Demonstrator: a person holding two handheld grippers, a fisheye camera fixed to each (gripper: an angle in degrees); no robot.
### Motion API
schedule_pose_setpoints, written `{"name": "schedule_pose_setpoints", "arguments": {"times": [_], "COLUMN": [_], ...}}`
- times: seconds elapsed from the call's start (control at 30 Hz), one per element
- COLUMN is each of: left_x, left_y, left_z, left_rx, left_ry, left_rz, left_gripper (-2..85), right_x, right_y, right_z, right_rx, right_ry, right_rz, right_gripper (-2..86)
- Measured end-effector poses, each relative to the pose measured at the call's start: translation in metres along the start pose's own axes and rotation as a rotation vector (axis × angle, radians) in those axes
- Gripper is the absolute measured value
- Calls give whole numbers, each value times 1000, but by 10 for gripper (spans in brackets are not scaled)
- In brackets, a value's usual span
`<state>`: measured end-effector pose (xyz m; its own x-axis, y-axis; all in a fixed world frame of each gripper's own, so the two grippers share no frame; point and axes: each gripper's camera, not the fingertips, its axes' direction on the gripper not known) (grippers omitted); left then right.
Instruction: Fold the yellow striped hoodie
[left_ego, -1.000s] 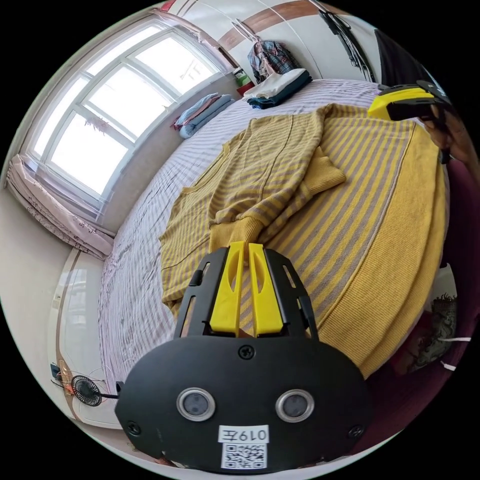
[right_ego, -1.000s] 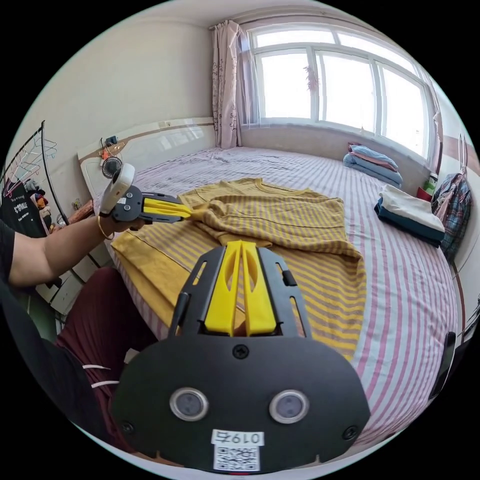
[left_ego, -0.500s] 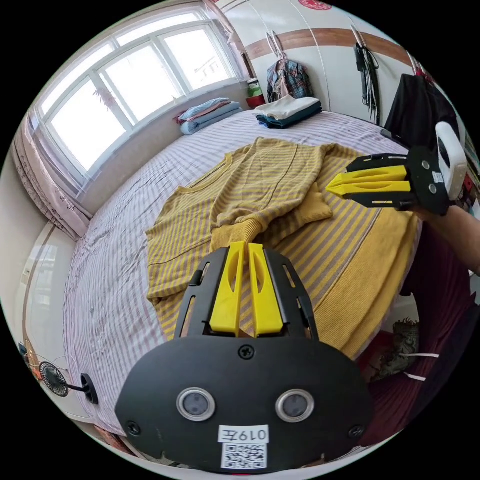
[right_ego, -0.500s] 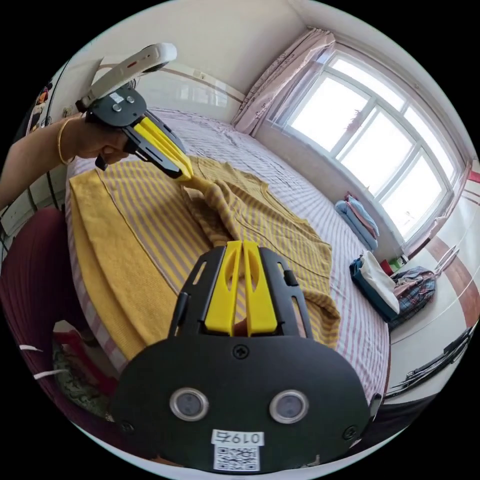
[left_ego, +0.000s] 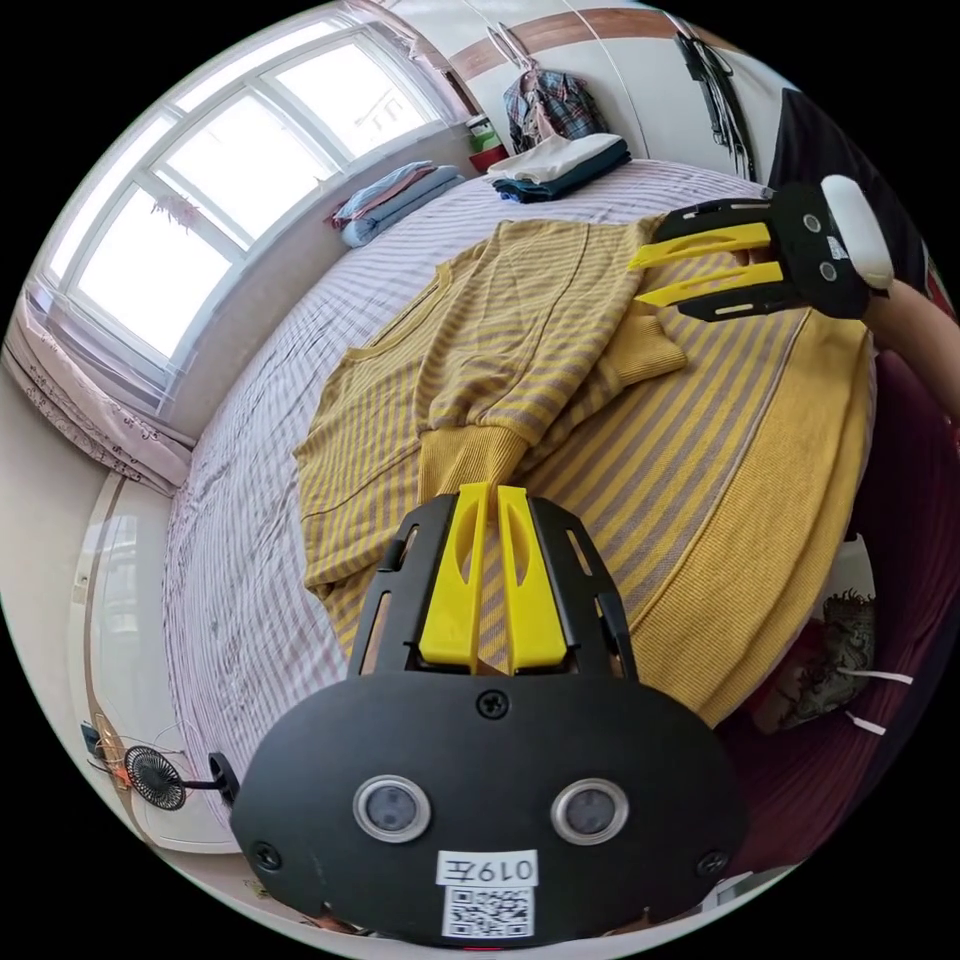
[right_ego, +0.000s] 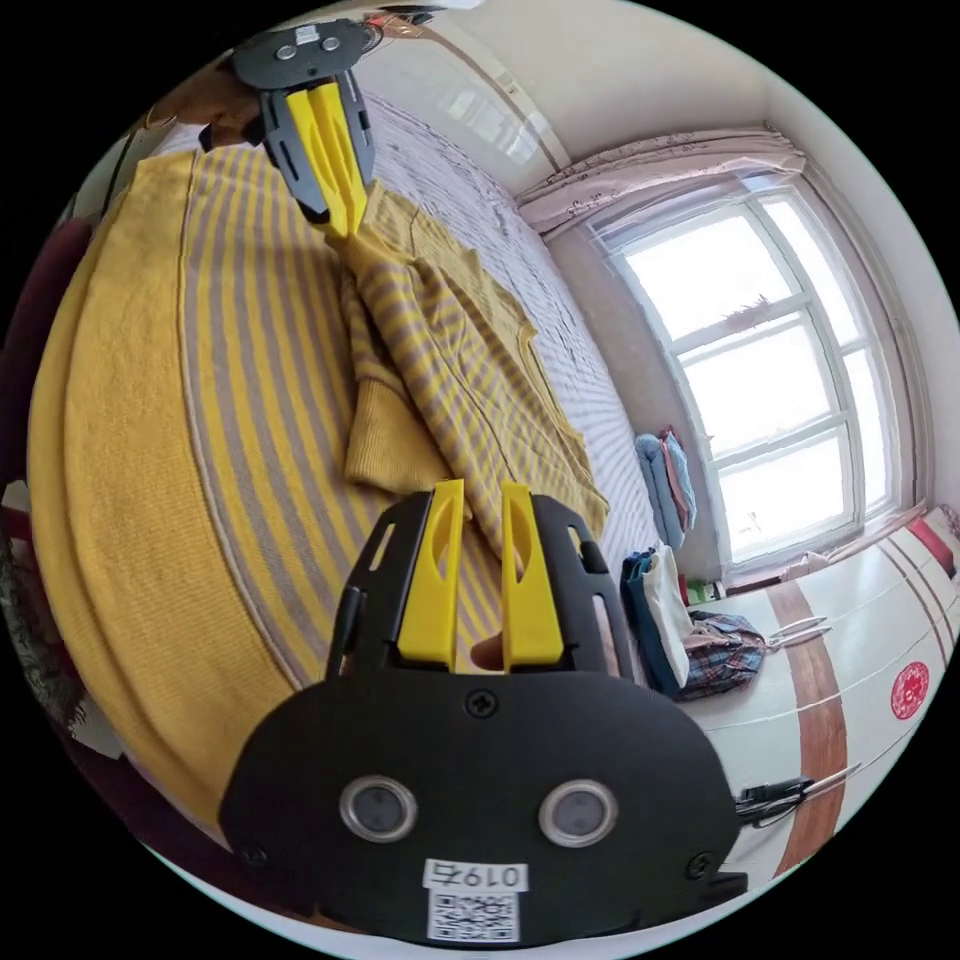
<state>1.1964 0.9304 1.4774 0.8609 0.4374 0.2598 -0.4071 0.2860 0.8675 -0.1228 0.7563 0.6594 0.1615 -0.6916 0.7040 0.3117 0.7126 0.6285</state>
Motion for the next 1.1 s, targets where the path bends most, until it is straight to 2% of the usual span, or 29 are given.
{"name": "schedule_pose_setpoints", "arguments": {"times": [0.23,0.33,0.5,0.57,0.73,0.83,0.93,1.1], "left_x": [-3,-8,-10,-11,-20,-26,-32,-42], "left_y": [-4,-5,-6,-6,-6,-6,-7,-9], "left_z": [3,4,5,6,9,12,15,20], "left_rx": [4,8,17,15,21,26,27,33], "left_ry": [-16,-15,-38,-42,-31,-25,-27,-46], "left_rz": [2,-1,15,17,-1,-5,-5,3], "left_gripper": [9,9,10,10,13,13,11,9], "right_x": [-26,-22,-11,-20,-33,-34,-31,-19], "right_y": [-22,-23,-22,-26,-37,-43,-46,-43], "right_z": [27,28,14,21,36,44,54,55], "right_rx": [-22,-11,80,58,23,7,-2,18], "right_ry": [84,34,13,3,17,17,10,-7], "right_rz": [-108,-108,-81,-138,-194,-210,-203,-181], "right_gripper": [-5,-7,24,75,90,73,8,-7]}}
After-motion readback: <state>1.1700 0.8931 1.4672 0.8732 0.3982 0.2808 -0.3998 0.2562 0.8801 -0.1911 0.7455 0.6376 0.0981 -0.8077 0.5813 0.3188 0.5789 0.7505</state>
